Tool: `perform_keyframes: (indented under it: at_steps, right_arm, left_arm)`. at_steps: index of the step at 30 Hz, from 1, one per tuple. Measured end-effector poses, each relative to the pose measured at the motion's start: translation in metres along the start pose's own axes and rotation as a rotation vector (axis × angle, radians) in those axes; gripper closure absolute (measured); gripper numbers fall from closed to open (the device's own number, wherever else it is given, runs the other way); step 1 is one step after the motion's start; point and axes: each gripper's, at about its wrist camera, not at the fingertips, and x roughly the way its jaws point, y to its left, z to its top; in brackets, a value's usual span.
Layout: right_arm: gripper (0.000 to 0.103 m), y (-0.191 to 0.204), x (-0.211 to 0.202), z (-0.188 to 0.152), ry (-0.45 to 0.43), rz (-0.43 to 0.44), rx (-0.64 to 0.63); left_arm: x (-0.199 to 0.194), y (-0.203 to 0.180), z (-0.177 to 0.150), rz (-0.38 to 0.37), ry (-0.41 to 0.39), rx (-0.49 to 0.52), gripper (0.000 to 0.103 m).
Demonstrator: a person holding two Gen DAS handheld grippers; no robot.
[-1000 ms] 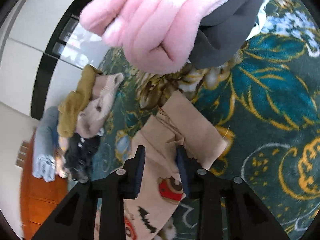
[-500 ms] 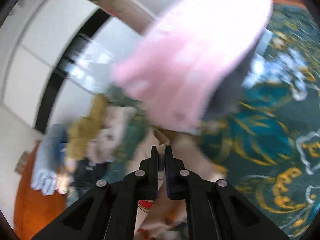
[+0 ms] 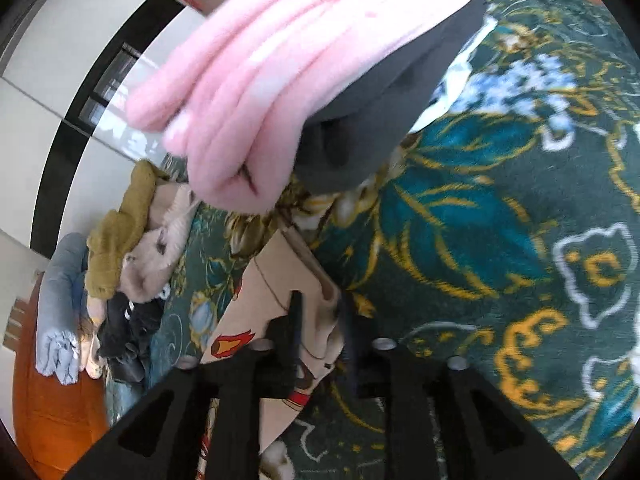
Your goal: Fold clothes
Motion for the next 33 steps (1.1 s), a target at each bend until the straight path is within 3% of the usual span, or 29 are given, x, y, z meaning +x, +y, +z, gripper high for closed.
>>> perform_keyframes:
  at_steps: [4,7,10,13,16,22,27,29,32,33]
  right_arm:
    - [0.077,-0.018,-0.013,-0.005,0.023,0.013,0.031]
    - [0.077,-0.027,-0.01,-0.012,0.058,0.014,0.056]
    - [0.075,-0.035,-0.005,-0.016,0.058,0.035,0.11]
    - [0.075,-0.038,-0.002,-0.015,0.047,0.06,0.152]
    - [0.075,-0.033,0.004,-0.015,0.043,0.067,0.16]
    - [0.075,-0.028,0.017,-0.017,0.0,0.131,0.178]
    - [0.075,-0.029,0.019,-0.018,-0.006,0.185,0.175]
    - [0.076,-0.028,0.02,-0.019,-0.004,0.198,0.164]
    - [0.083,-0.03,0.021,-0.019,-0.004,0.198,0.169]
    - [0.086,-0.031,0.021,-0.019,-0.003,0.195,0.174]
  left_arm:
    - [-0.021,-0.013,-0.014,-0.021,0.014,0.108,0.039]
    - [-0.046,-0.008,-0.031,0.056,-0.02,0.189,0.036]
    - [-0.066,0.022,-0.046,0.134,-0.055,0.178,0.035]
    - [-0.073,0.048,-0.062,0.175,-0.04,0.215,0.031]
    - [-0.06,0.069,-0.069,0.164,0.016,0.189,0.031]
    - [-0.04,0.073,-0.071,0.026,-0.061,0.113,0.031]
    - [-0.042,0.078,-0.075,-0.007,-0.14,0.084,0.032]
    - [-0.045,0.081,-0.073,-0.022,-0.16,0.063,0.035]
    - [-0.048,0.087,-0.07,-0.006,-0.194,0.026,0.058]
    - [-0.048,0.089,-0.068,0.004,-0.198,0.014,0.073]
